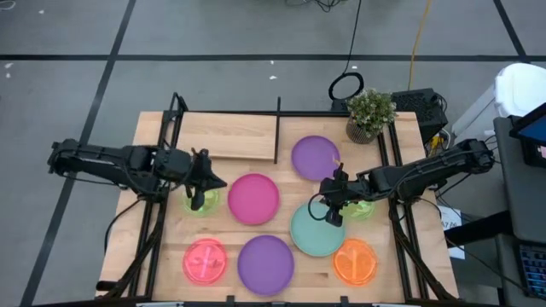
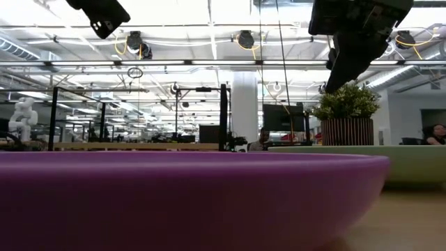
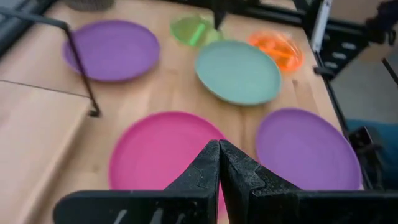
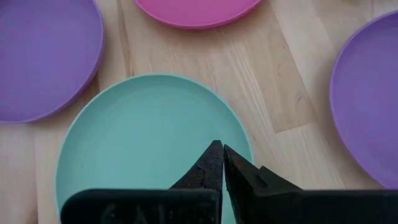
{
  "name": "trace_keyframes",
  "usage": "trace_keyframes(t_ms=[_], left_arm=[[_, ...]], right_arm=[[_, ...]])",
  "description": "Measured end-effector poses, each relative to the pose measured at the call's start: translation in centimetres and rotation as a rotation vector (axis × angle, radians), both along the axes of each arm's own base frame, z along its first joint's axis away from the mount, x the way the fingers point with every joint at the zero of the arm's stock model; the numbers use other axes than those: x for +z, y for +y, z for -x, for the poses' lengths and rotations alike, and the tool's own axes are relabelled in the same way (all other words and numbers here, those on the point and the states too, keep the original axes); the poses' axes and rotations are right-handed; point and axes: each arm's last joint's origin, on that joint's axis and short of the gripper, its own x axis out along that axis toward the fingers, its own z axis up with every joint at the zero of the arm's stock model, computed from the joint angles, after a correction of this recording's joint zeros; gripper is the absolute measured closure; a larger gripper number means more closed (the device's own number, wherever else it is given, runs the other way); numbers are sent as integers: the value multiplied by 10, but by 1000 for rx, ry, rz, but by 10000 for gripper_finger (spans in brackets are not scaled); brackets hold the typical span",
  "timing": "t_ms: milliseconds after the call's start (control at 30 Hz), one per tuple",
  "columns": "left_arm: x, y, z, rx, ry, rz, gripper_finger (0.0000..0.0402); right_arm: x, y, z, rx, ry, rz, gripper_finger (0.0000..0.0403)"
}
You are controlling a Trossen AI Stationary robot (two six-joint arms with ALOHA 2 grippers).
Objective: Place and stack plates onto a shelf
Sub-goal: Put the blue plate on the shelf
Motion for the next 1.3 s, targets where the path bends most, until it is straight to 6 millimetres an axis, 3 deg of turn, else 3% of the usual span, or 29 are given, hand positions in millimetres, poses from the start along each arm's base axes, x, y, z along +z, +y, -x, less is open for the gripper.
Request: trace_keyframes(t_ms=[567,733,967,1133,1300], left_arm=[[-45,-55,-39,-134,203,-57,387],[-59,-65,-48,-159,247,-71,387],[-69,-73,-59,-203,243,-110,387],[-68,-75,-65,-240,179,-161,387],[-64,-76,-68,-249,125,-166,387]], right_arm=[[-13,4,-8,20,46,-4,403],[-18,19,-10,110,62,-70,403],[-21,55,8,244,154,-147,396],[-26,70,28,378,265,-75,368],[-26,79,34,601,244,20,326]])
